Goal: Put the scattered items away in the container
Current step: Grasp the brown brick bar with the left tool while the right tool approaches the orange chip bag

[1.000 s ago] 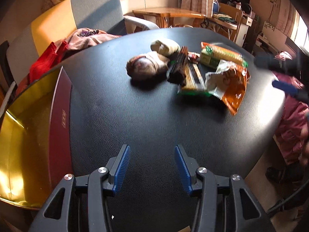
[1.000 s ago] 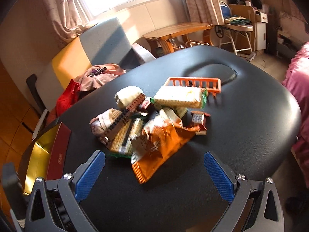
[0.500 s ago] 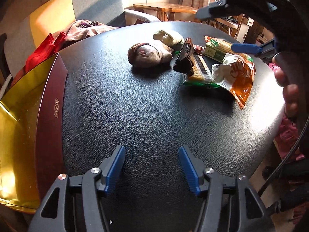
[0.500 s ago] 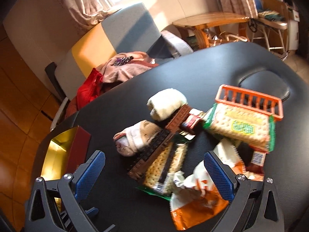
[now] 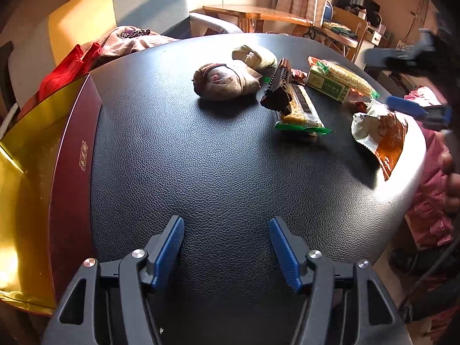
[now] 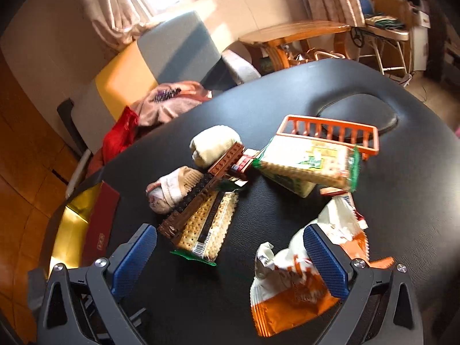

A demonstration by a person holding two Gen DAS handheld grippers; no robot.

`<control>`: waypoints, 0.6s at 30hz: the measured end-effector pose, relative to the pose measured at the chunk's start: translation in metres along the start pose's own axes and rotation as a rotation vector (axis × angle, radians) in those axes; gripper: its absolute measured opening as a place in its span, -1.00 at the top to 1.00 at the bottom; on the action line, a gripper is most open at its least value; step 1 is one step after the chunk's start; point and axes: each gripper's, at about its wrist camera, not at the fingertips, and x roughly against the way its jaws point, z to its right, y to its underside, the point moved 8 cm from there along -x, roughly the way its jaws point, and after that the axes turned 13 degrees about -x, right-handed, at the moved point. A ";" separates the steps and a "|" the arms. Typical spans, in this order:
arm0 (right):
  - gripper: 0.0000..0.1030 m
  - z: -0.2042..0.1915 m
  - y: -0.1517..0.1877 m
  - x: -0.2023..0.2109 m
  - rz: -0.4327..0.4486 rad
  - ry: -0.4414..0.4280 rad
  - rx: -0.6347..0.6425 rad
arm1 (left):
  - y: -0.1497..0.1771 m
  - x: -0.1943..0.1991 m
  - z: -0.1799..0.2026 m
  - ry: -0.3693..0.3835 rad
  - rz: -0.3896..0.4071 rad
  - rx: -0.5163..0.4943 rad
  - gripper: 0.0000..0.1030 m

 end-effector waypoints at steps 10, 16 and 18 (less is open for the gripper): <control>-1.00 0.033 0.025 0.041 0.060 0.045 -0.023 | -0.054 0.015 0.008 0.054 0.053 -0.043 -0.23; -1.00 0.035 0.031 0.044 0.069 0.053 -0.007 | -0.111 0.002 0.022 0.095 0.060 -0.118 -0.22; -1.00 0.035 0.031 0.042 0.068 0.055 0.000 | -0.128 -0.010 0.027 0.125 0.043 -0.126 -0.21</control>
